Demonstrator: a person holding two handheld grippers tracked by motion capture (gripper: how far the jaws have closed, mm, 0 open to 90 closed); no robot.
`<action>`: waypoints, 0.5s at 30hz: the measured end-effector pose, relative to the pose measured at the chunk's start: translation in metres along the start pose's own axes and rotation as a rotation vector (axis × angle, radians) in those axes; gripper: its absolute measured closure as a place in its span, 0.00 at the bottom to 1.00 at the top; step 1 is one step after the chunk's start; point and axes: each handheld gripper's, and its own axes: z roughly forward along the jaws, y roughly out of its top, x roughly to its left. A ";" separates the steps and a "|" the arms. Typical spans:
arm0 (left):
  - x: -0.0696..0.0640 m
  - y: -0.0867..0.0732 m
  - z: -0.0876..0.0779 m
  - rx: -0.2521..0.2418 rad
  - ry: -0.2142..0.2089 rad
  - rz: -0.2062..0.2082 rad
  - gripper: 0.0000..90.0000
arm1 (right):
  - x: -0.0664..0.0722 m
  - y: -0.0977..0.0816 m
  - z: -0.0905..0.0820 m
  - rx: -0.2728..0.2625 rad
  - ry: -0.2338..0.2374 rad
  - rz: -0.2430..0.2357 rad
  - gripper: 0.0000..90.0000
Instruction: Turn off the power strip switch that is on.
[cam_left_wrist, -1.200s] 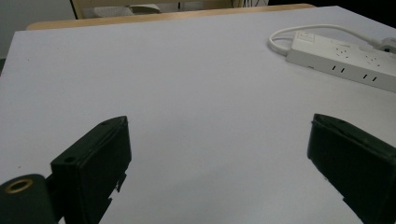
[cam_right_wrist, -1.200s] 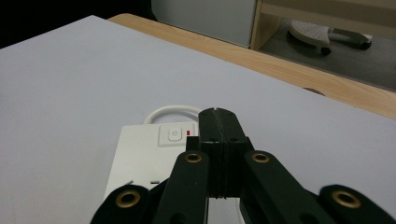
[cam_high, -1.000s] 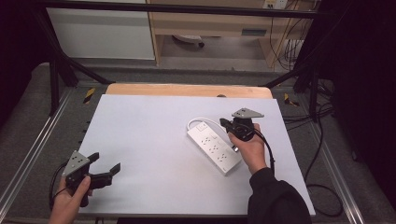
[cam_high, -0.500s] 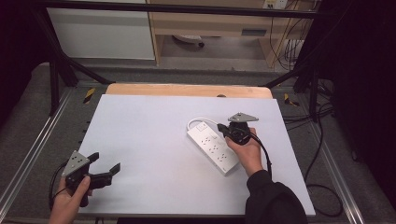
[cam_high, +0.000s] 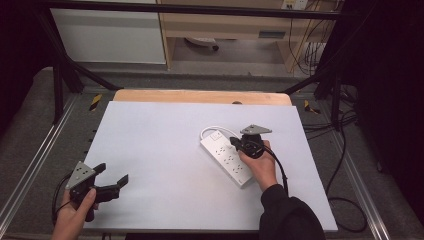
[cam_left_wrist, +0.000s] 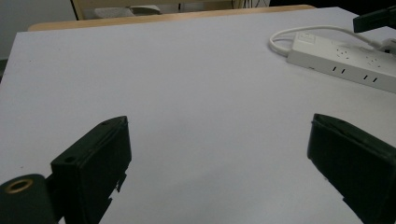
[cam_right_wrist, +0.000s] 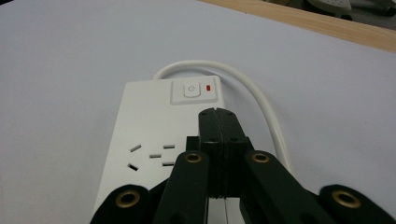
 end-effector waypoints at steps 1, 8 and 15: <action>0.000 0.000 0.000 0.001 -0.001 -0.001 0.07 | 0.000 -0.001 0.001 0.001 -0.001 -0.006 1.00; 0.000 0.000 0.000 -0.001 0.000 0.000 0.07 | 0.002 -0.003 0.004 0.011 0.004 -0.002 1.00; 0.000 0.000 0.000 0.000 0.000 0.002 0.07 | 0.002 -0.004 0.006 0.016 0.004 0.000 1.00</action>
